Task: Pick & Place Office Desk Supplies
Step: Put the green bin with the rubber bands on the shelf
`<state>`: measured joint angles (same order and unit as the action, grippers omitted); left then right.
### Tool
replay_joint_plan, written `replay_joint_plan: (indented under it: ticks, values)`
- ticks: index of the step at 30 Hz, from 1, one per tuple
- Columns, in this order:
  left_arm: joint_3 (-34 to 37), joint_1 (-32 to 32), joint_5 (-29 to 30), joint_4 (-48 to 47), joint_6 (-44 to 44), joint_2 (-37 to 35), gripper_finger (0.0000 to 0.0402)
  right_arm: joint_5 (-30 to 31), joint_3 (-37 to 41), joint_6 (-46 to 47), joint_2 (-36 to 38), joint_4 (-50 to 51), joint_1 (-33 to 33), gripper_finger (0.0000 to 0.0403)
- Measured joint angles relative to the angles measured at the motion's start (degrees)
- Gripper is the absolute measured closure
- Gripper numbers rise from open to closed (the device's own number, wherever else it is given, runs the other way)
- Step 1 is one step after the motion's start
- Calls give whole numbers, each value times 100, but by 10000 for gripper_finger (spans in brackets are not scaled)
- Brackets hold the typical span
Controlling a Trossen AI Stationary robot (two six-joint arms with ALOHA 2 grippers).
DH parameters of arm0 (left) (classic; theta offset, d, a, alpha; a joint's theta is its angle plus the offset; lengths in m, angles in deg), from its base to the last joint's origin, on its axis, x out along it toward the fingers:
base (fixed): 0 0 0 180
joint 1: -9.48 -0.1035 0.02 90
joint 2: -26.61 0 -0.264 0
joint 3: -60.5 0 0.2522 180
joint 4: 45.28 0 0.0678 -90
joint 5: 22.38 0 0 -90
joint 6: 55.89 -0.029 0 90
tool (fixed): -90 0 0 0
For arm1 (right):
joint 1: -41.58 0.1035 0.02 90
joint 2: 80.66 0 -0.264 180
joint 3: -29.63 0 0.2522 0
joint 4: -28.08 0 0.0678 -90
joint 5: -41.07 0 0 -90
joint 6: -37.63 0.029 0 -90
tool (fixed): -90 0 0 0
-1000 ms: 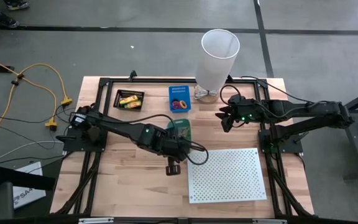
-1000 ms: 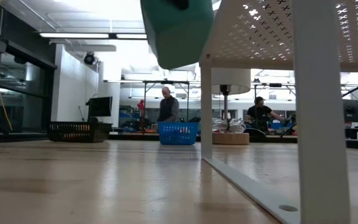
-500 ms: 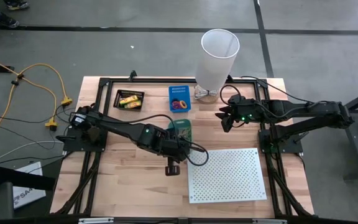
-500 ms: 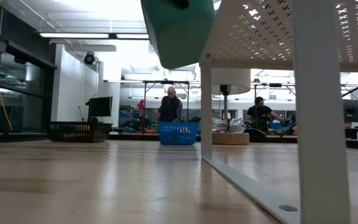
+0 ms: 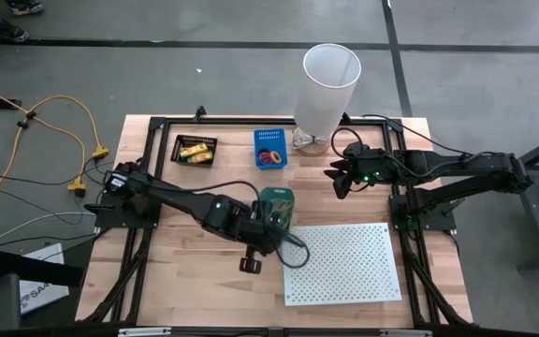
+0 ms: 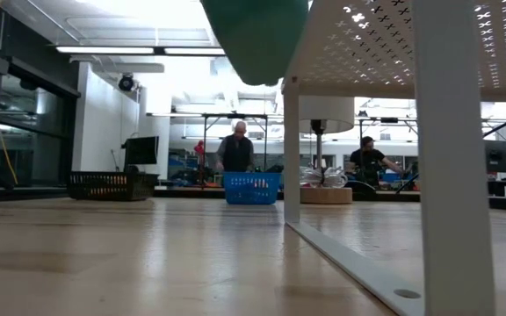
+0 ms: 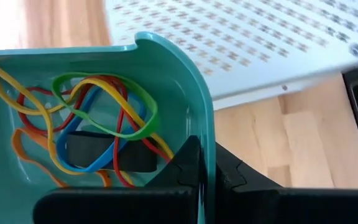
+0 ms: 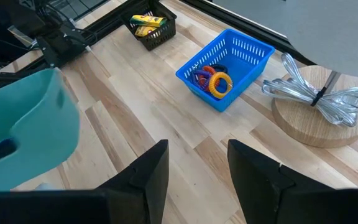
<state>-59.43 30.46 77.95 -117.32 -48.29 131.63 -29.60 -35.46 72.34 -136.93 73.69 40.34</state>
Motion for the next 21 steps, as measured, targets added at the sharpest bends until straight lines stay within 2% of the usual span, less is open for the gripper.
replay_joint_plan:
  ticks: [5,11,16,21]
  values:
    - [0,208,-4,0,-515,0,401,0,0,1,0,-4,-1,251]
    - [0,330,0,-63,-681,0,401,-27,0,286,0,-143,0,251]
    - [0,305,-3,-542,-681,0,401,-147,0,756,0,-267,0,251]
    - [1,145,-147,-1089,-683,0,401,-148,0,726,0,-409,0,251]
